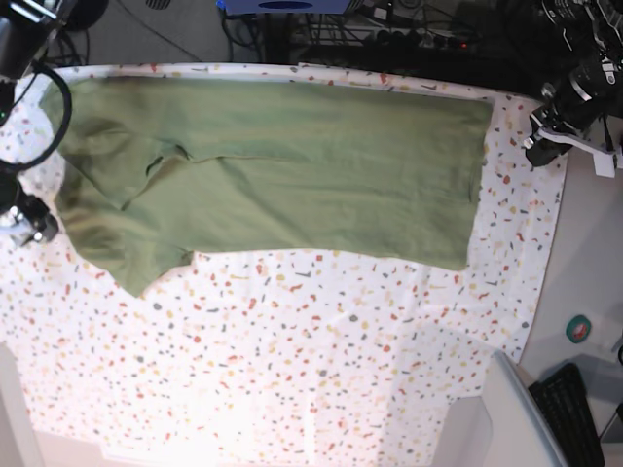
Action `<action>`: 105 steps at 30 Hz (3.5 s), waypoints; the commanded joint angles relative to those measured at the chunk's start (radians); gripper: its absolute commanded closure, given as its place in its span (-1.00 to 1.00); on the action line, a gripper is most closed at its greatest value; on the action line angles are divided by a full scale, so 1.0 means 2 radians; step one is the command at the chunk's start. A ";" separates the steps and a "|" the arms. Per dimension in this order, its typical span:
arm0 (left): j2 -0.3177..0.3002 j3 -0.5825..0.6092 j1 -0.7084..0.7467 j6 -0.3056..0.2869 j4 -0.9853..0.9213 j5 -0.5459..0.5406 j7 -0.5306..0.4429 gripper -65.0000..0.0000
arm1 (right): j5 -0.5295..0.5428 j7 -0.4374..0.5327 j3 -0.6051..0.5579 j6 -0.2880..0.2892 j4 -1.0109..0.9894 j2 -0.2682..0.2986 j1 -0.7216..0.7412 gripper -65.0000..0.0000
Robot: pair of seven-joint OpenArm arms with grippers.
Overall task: Layout the t-shirt on the table in an organized manner, then fold the t-shirt properly
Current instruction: 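Release the shirt and move both grippers to its opposite long edge, then grasp the shirt's opposite long edge with both grippers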
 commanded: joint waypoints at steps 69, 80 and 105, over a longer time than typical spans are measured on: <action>-0.043 0.106 -0.120 -0.002 -0.062 0.194 -0.010 1.00 | 0.001 0.257 -0.377 0.000 -0.301 0.084 0.185 1.00; -0.071 0.213 -0.327 -0.003 -0.303 0.199 -0.030 -1.00 | 0.001 0.257 -0.376 0.000 -0.301 0.083 0.184 1.00; -0.079 0.358 -0.413 -0.003 -0.534 0.198 -0.178 0.65 | 0.001 0.259 -0.378 0.000 -0.301 0.084 0.186 1.00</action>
